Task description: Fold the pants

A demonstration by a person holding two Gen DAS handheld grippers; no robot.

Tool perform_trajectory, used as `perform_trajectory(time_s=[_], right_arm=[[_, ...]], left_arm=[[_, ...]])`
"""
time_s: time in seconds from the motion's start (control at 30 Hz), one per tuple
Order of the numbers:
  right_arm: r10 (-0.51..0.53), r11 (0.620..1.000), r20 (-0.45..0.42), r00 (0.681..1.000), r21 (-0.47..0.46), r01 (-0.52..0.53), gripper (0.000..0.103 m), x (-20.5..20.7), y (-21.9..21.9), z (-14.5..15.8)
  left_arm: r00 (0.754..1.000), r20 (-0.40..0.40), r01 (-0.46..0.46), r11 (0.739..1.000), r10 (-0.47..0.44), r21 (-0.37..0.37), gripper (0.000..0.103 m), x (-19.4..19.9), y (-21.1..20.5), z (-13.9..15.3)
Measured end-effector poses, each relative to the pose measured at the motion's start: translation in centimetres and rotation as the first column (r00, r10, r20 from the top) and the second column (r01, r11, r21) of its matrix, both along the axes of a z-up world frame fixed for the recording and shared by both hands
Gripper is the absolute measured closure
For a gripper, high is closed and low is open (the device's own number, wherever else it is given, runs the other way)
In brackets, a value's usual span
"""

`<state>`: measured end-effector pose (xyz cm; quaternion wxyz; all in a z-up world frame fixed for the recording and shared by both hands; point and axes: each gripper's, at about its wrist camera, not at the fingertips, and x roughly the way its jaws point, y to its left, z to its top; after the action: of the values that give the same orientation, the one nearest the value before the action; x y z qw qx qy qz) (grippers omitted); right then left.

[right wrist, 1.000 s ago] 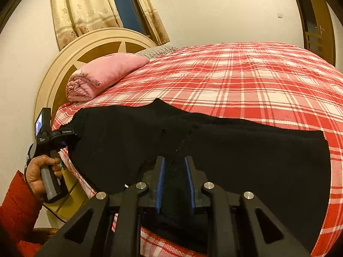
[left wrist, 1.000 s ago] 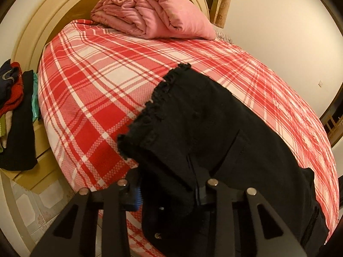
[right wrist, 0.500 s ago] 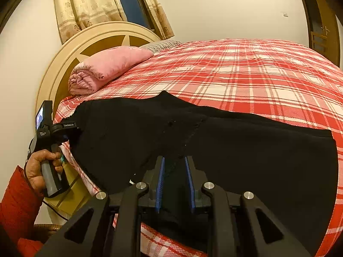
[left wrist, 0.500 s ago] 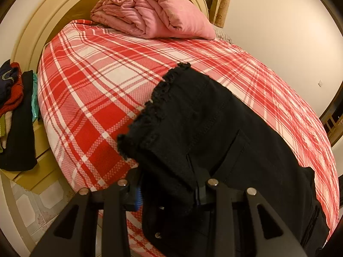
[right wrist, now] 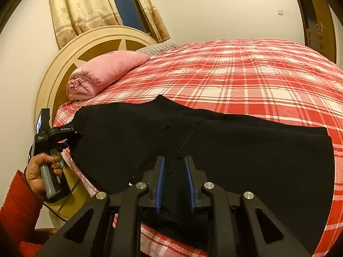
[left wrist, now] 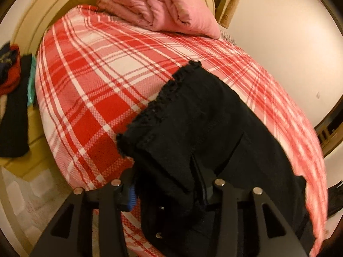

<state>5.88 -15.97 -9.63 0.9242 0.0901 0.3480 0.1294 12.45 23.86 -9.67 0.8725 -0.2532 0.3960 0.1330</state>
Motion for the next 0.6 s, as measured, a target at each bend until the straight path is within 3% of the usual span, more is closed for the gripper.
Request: perform_trajectory(time_s=[0.13, 0.37, 0.47, 0.6], right_arm=[[-0.003, 1.0, -0.001, 1.0, 0.004, 0.003, 0.083, 0.0, -0.1, 0.0], [-0.069, 0.996, -0.019, 0.997, 0.058, 0.07, 0.083, 0.2, -1.9, -0.1], [-0.102, 0.991, -0.032, 0.994, 0.081, 0.104, 0.083, 0.2, -2.9, -0.3], [-0.159, 0.978, -0.049, 0.986, 0.129, 0.164, 0.083, 0.2, -4.8, -0.6]], left_arm=[[0.999, 0.027, 0.022, 0.999, -0.023, 0.027, 0.073, -0.3, -0.9, 0.7], [0.985, 0.121, 0.106, 0.984, -0.123, 0.144, 0.077, -1.0, -3.8, 4.5], [0.96, 0.182, 0.178, 0.963, -0.215, 0.201, 0.077, -1.5, -6.4, 6.9], [0.894, 0.254, 0.288, 0.906, -0.37, 0.309, 0.077, -2.7, -11.2, 9.9]])
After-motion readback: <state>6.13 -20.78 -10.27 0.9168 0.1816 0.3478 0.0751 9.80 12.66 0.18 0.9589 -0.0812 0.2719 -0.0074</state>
